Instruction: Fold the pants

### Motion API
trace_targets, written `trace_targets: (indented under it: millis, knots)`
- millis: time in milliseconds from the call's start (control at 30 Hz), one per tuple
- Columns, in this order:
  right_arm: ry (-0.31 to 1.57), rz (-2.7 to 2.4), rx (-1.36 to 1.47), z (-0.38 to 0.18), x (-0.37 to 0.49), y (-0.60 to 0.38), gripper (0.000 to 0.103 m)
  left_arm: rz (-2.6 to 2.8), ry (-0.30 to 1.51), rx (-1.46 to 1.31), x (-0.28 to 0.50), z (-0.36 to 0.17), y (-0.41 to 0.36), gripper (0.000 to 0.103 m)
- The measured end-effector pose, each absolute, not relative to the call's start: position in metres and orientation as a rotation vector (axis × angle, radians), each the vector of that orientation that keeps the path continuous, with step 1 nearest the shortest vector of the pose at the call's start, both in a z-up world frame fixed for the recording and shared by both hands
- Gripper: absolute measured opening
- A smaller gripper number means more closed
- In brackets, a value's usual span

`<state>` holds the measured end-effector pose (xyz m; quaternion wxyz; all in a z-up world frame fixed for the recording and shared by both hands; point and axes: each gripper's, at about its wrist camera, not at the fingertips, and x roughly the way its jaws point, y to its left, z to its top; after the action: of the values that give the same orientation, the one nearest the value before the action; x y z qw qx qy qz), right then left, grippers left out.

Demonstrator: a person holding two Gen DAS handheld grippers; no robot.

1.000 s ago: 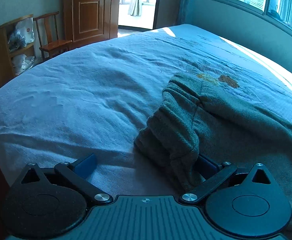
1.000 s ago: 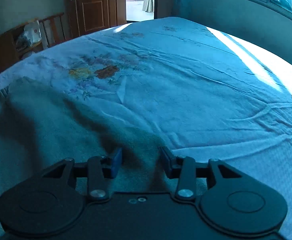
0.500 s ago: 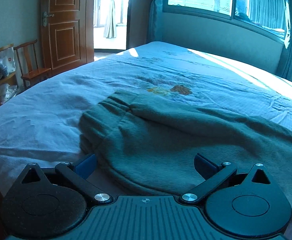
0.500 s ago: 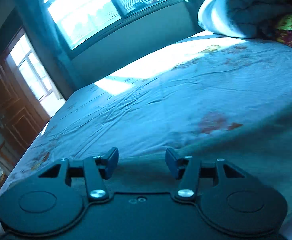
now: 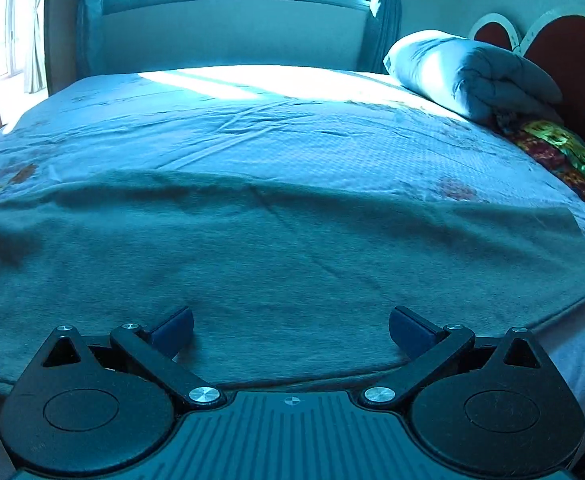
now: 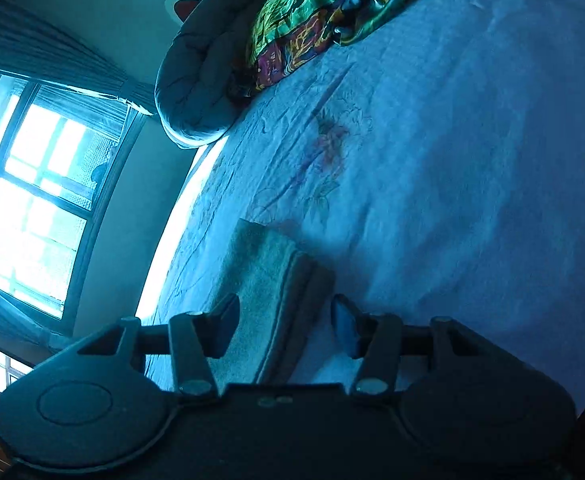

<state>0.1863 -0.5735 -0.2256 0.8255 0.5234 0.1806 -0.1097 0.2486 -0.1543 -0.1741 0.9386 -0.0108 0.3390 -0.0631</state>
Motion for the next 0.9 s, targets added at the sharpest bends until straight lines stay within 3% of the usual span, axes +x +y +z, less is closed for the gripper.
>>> trace_targets:
  millis: [100,167,233,767,900]
  knots:
    - [0.388,-0.222,1.121,-0.228,0.197,-0.574,0.034,-0.135,0.713,-0.004,0.253,-0.177,-0.181,0.103]
    - [0.411,-0.233,1.094,-0.230,0.201,-0.572,0.015,-0.136,0.725,0.022,0.255,-0.180,-0.191,0.103]
    - [0.404,-0.229,1.111,-0.236,0.199,-0.574,0.011,-0.135,0.728,0.024,0.256,-0.180,-0.196,0.103]
    - [0.391,-0.208,1.135,-0.239,0.198,-0.578,0.015,-0.133,0.745,0.058,0.246,-0.191,-0.221,0.103]
    - [0.432,-0.249,1.031,-0.230,0.204,-0.572,0.008,-0.119,0.730,0.078,0.245,-0.195,-0.226,0.103]
